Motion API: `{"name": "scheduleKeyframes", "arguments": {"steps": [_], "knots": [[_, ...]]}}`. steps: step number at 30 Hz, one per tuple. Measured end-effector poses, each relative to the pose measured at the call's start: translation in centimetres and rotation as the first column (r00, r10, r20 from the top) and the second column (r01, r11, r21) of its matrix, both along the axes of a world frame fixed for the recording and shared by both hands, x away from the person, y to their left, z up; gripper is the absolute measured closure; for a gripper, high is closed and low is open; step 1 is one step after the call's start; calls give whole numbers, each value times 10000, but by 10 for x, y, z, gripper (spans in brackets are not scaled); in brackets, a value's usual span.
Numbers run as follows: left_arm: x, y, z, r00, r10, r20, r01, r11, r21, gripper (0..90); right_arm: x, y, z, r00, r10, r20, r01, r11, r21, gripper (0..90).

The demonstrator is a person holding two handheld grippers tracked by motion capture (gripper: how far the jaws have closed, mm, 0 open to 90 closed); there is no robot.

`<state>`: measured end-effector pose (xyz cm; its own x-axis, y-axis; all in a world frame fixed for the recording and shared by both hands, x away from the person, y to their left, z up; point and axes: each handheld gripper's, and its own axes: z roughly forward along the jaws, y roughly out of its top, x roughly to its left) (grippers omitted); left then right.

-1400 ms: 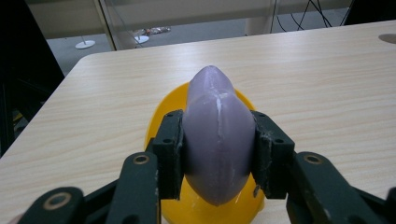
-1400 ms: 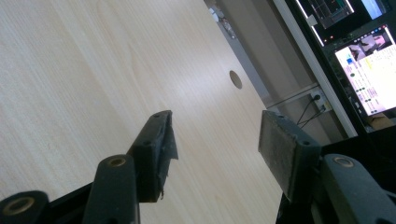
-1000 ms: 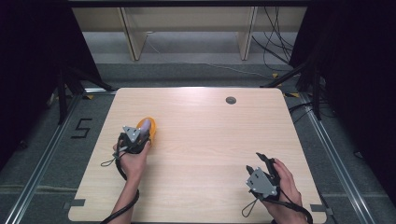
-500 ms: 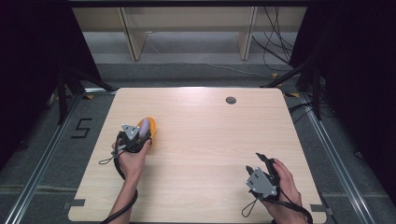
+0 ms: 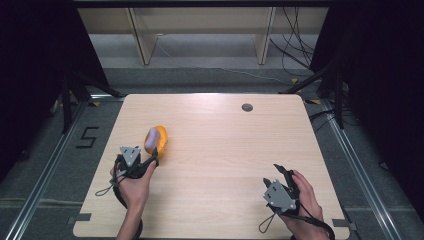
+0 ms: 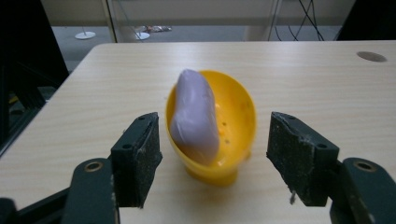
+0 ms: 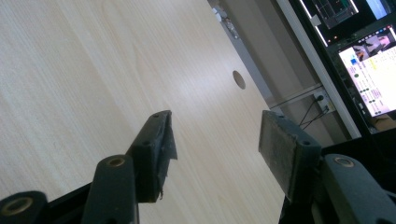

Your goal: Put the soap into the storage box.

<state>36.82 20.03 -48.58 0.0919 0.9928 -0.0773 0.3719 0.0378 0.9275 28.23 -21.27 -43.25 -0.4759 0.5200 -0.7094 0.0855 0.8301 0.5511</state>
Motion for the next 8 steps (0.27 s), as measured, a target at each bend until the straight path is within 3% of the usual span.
{"name": "scheduleKeyframes", "arguments": {"steps": [3, 8], "knots": [[-14, 0, -5, 9991, -248, -331, 239, 9994, -269, 340, 0, 0, 0, 10000, -7, 27, 7, 10000, -13, 449], [-27, -2, -9, 9971, -523, -548, 500, 9978, -433, 343, 0, 0, -1, 9999, -100, -22, 100, 9999, 91, 448]]}}
